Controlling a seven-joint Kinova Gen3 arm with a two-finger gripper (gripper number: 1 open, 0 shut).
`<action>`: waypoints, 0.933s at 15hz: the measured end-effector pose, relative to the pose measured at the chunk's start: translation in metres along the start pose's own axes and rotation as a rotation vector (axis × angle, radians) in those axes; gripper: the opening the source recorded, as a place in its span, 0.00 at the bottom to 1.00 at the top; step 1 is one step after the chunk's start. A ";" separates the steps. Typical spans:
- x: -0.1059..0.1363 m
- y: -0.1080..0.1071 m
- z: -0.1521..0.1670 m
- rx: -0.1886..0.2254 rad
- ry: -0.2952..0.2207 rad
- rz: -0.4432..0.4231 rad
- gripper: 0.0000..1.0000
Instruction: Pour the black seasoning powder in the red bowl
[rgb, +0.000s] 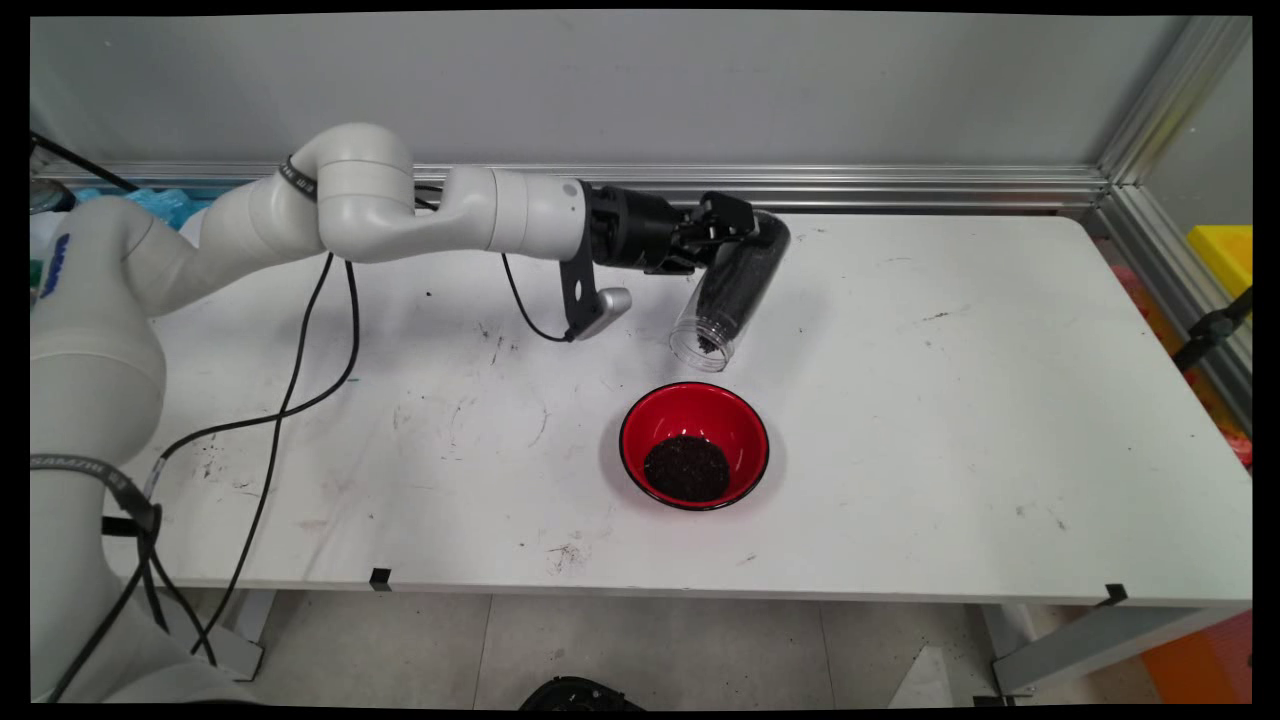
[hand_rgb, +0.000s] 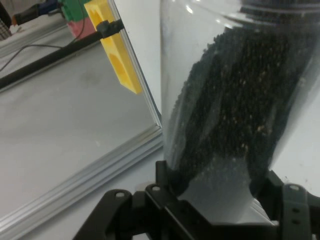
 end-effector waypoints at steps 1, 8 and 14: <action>0.001 0.000 0.000 0.001 0.001 0.003 0.00; 0.014 0.002 0.004 0.020 0.006 0.047 0.00; 0.018 0.005 0.007 0.031 -0.008 0.094 0.00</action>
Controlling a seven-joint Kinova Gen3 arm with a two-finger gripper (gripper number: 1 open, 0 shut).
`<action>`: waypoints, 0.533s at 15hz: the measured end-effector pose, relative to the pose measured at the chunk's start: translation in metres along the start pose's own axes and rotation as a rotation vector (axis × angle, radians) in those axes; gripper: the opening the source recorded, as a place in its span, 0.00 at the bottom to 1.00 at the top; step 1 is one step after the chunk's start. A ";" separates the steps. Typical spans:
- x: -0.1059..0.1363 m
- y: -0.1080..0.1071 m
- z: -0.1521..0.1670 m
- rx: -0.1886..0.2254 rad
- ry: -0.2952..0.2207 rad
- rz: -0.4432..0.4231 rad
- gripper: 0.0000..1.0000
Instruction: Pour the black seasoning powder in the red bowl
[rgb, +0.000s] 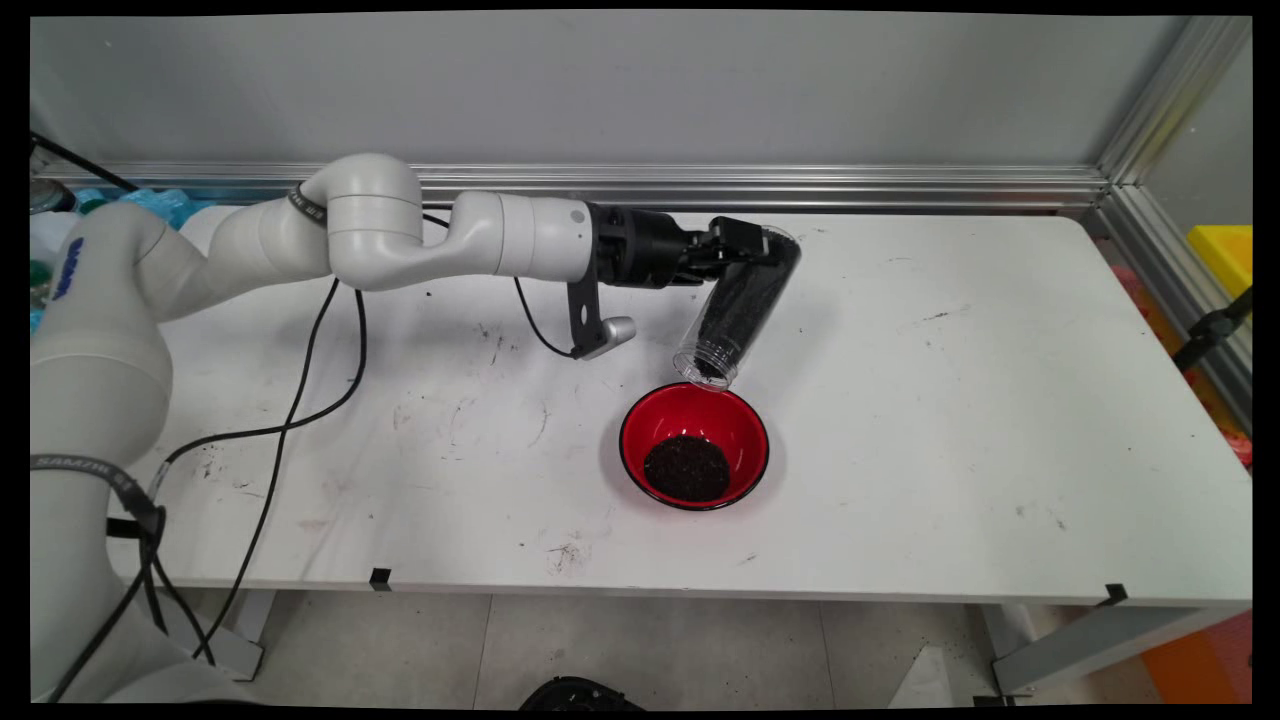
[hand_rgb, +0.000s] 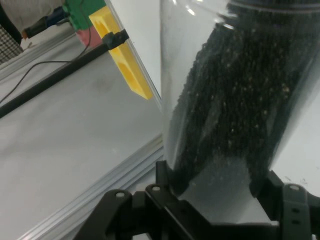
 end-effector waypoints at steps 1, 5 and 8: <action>0.001 0.000 0.000 0.002 -0.001 0.007 0.00; 0.007 0.000 0.002 0.015 0.006 0.035 0.00; 0.012 0.001 0.003 0.022 0.013 0.048 0.00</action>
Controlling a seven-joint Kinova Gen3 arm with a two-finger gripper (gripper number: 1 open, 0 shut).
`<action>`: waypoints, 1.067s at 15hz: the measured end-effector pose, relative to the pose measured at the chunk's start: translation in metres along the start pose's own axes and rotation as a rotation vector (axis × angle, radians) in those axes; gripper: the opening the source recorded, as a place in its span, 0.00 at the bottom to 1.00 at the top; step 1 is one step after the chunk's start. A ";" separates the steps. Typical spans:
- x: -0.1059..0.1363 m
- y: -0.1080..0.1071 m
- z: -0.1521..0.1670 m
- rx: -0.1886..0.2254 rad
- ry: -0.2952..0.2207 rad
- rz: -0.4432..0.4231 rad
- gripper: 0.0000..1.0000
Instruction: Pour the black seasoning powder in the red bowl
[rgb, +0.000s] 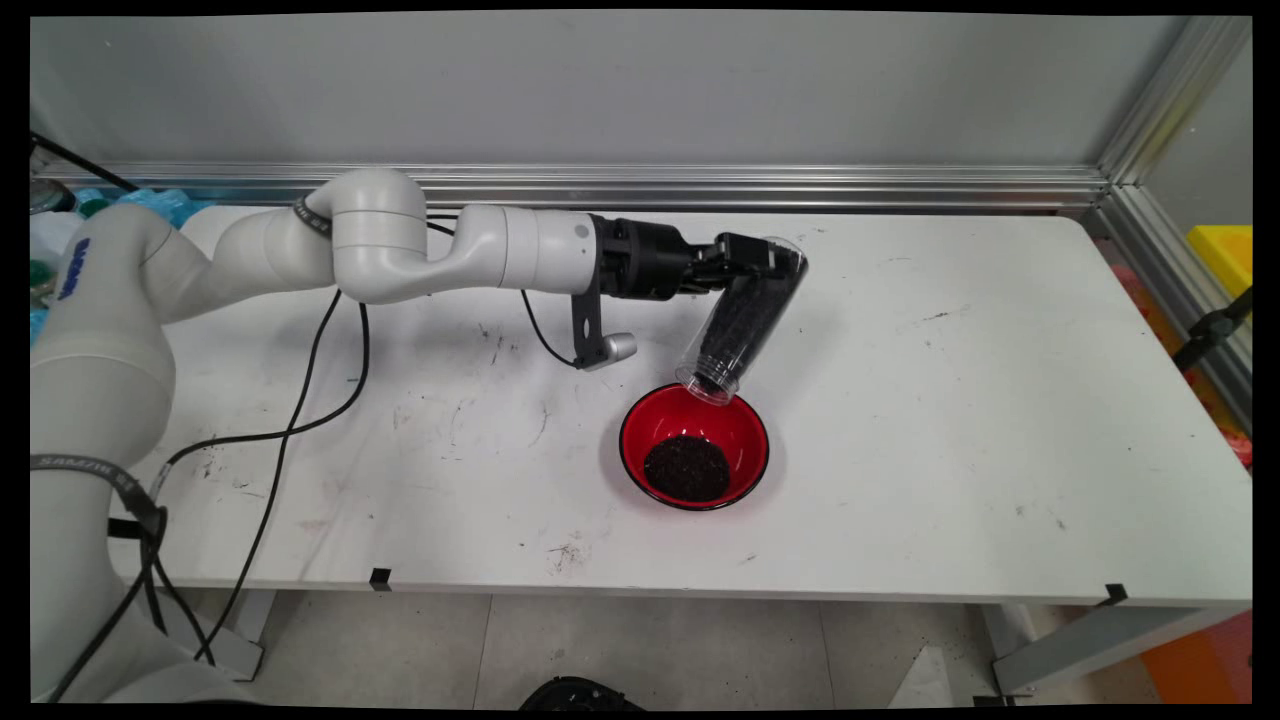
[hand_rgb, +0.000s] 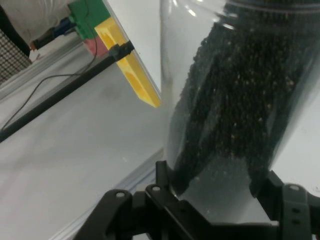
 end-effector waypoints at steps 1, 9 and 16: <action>0.002 0.000 0.000 0.003 0.003 0.006 0.00; 0.009 0.001 0.003 0.026 0.009 0.049 0.00; 0.009 -0.001 0.004 0.052 -0.003 0.089 0.00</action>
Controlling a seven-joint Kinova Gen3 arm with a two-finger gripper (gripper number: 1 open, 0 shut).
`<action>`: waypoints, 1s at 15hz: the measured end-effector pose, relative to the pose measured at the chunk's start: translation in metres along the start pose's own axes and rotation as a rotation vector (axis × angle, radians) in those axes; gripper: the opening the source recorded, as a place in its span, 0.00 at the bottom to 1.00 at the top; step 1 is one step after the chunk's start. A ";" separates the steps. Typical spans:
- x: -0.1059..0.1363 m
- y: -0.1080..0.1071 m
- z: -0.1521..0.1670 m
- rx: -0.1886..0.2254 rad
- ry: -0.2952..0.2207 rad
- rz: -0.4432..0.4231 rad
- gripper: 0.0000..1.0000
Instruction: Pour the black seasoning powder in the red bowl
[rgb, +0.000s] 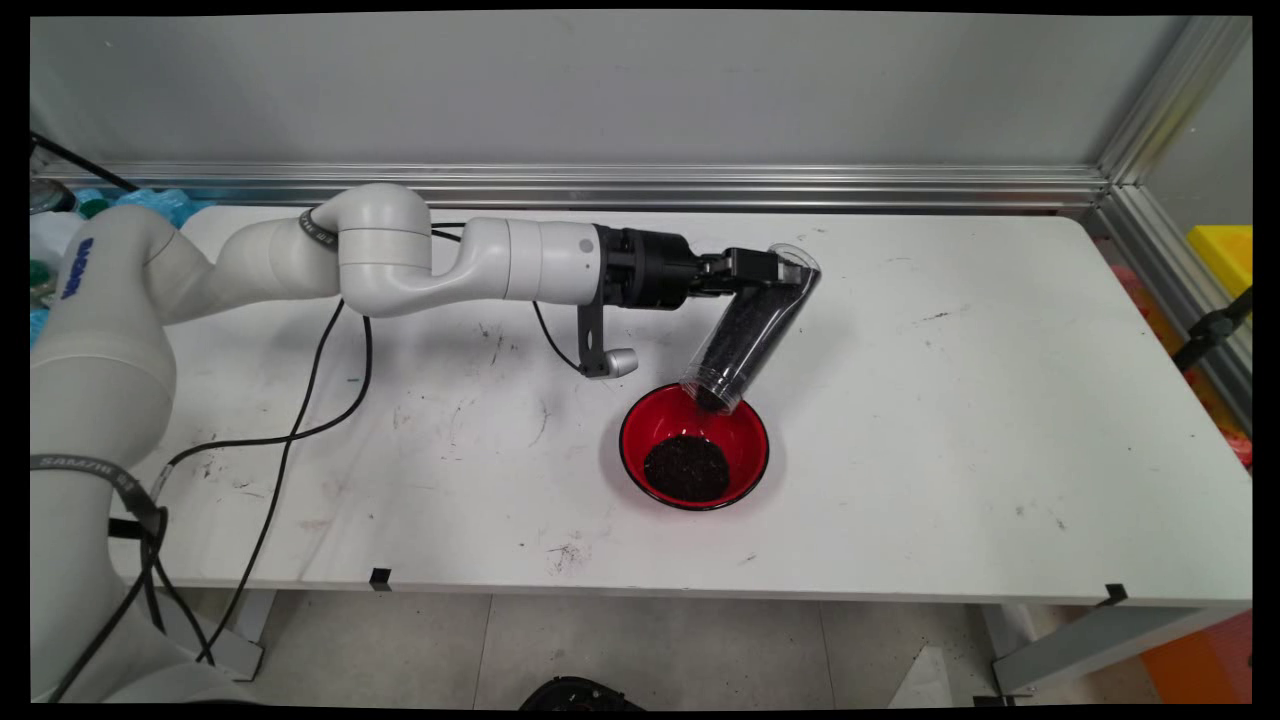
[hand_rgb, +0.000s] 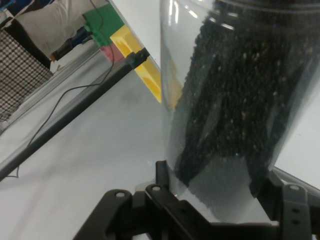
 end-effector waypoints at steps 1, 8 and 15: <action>0.000 0.000 0.000 0.003 -0.002 0.005 0.00; -0.001 -0.003 -0.002 0.018 -0.018 0.034 0.00; -0.002 -0.004 -0.002 0.028 -0.026 0.050 0.00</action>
